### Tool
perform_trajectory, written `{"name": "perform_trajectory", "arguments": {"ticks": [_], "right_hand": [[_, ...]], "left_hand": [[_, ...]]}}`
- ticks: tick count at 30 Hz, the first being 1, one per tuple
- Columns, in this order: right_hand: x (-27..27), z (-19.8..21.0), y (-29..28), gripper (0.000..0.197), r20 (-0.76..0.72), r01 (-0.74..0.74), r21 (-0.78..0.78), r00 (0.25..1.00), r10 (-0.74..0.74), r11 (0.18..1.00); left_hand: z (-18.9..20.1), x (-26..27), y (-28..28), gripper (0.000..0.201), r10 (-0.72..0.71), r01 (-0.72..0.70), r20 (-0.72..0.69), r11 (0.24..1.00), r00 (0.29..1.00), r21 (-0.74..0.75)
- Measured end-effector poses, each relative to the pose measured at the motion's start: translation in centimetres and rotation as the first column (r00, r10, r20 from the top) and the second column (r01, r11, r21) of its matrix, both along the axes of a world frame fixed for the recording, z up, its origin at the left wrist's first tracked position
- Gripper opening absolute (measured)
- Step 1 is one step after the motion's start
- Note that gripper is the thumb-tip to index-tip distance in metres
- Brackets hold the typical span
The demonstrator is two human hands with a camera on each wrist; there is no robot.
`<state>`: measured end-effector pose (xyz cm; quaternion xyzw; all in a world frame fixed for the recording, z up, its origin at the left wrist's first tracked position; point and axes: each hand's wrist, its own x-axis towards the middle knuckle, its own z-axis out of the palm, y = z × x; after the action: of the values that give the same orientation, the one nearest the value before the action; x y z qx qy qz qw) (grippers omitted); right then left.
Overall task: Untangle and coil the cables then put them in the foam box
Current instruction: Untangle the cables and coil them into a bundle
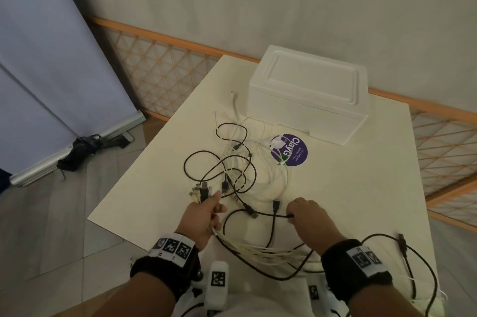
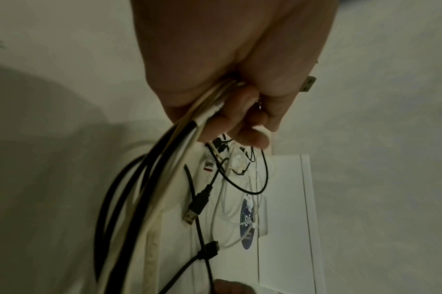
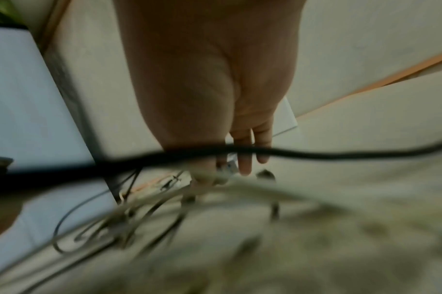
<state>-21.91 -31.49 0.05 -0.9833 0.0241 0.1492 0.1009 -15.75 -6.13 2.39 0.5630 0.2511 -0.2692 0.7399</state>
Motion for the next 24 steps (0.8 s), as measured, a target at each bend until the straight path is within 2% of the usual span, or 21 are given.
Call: {"name": "perform_trajectory", "arguments": {"ticks": [2,5,8,10,12,15,19,24], "right_hand": [[0.7,1.9,0.3,0.014,0.026,0.025,0.128,0.999,-0.029,0.991],[1.8,5.4,1.4,0.019,0.139,0.005,0.313,0.989,-0.052,0.950],[2.6,8.2,3.1,0.019,0.214,-0.054,0.413,0.976,-0.039,0.909],[3.2,8.9,4.3,0.016,0.237,-0.084,0.447,0.971,-0.027,0.891],[3.6,9.0,5.1,0.014,0.236,-0.075,0.472,0.971,-0.044,0.879],[3.9,9.0,5.4,0.015,0.205,-0.041,0.536,0.975,-0.083,0.843],[3.8,9.2,5.6,0.022,0.206,-0.082,0.564,0.977,-0.044,0.822],[4.0,8.9,6.1,0.011,0.234,-0.089,0.610,0.970,-0.072,0.787]], "left_hand": [[0.5,0.2,-0.4,0.022,-0.060,0.060,0.054,0.998,0.997,0.007],[1.2,0.3,-1.4,0.019,-0.156,0.157,0.137,0.988,0.978,0.008],[1.8,0.2,-2.7,0.019,-0.300,0.299,0.263,0.953,0.917,0.047],[2.2,0.2,-3.4,0.026,-0.381,0.376,0.306,0.923,0.872,0.078],[2.5,0.3,-3.8,0.033,-0.396,0.388,0.307,0.917,0.866,0.087],[2.9,0.6,-3.8,0.027,-0.388,0.389,0.316,0.919,0.866,0.061],[2.6,0.6,-3.4,0.022,-0.386,0.384,0.316,0.921,0.867,0.069],[2.5,0.3,-3.4,0.016,-0.389,0.395,0.330,0.917,0.860,0.050]]}}
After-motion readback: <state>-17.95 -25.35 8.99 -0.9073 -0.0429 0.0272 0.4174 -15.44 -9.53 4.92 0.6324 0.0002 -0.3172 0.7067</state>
